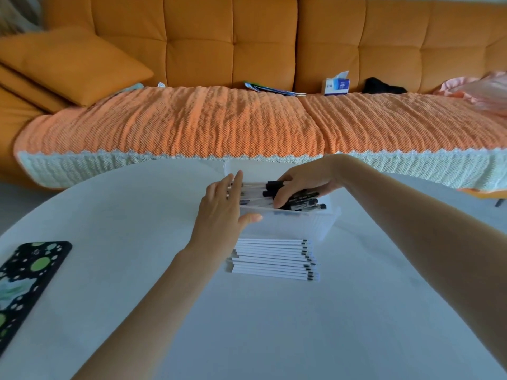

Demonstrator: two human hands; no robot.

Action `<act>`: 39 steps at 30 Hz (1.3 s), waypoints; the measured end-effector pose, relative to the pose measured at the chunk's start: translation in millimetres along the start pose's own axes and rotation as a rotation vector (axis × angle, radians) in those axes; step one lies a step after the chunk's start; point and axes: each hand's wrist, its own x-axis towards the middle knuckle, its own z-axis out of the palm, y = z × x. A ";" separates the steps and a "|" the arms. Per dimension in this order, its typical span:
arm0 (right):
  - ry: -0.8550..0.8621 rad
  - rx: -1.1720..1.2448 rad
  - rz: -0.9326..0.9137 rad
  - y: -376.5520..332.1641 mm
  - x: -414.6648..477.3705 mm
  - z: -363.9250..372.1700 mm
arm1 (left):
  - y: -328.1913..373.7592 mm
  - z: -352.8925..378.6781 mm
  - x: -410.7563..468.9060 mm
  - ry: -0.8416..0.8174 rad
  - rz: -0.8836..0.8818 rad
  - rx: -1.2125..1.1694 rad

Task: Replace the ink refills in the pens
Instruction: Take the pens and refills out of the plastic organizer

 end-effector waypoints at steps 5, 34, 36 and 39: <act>-0.046 0.040 -0.043 -1.9 -6.7 -1.4 | -0.4 -2.6 3.7 -0.065 0.007 0.077; 0.212 -0.249 -0.281 43.2 -87.2 162.2 | 27.1 2.9 -131.1 -0.073 0.386 0.022; 0.342 -0.340 -0.330 54.7 -86.1 166.8 | 23.3 2.4 -129.0 -0.129 0.409 0.020; 0.507 -0.455 -0.396 71.1 -83.4 168.5 | 22.8 -6.9 -123.1 -0.249 0.375 -0.054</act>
